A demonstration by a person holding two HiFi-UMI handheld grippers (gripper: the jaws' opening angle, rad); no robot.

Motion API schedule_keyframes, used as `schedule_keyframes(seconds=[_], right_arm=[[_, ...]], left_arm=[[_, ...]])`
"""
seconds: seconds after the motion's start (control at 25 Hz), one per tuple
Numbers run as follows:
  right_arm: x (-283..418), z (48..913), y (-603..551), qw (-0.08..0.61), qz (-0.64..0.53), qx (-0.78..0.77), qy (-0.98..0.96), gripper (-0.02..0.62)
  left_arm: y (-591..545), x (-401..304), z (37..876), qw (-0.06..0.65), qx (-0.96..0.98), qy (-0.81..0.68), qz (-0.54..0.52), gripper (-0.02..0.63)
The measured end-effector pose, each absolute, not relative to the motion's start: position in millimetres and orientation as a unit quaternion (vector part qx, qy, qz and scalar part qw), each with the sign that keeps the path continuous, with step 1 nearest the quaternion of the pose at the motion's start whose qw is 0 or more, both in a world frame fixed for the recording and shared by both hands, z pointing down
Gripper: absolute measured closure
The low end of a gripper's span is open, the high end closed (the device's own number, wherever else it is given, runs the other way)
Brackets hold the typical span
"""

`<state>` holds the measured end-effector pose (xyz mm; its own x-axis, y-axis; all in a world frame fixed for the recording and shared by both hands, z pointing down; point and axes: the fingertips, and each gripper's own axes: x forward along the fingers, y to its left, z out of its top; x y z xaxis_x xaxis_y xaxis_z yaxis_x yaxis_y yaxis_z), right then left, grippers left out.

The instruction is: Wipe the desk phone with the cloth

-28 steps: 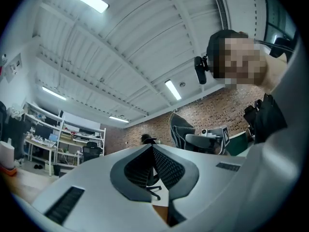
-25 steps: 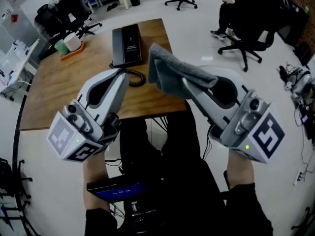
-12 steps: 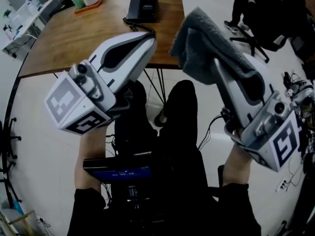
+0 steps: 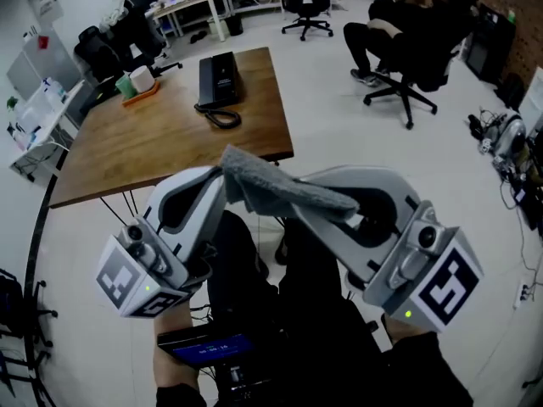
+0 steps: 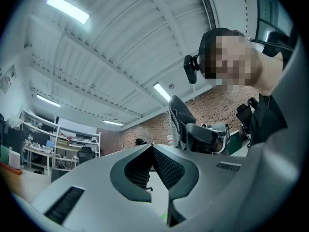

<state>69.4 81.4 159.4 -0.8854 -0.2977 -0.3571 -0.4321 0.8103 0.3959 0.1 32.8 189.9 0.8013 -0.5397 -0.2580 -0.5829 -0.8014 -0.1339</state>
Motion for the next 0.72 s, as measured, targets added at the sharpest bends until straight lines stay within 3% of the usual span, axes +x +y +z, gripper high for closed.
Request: schedule_keyframes(seconds=[0.72], right_arm=[[21, 169, 178, 0.125, 0.247, -0.165, 0.947, 0.571]], left_arm=[[140, -33, 180, 0.122, -0.936, 0.298, 0.140, 0.615]])
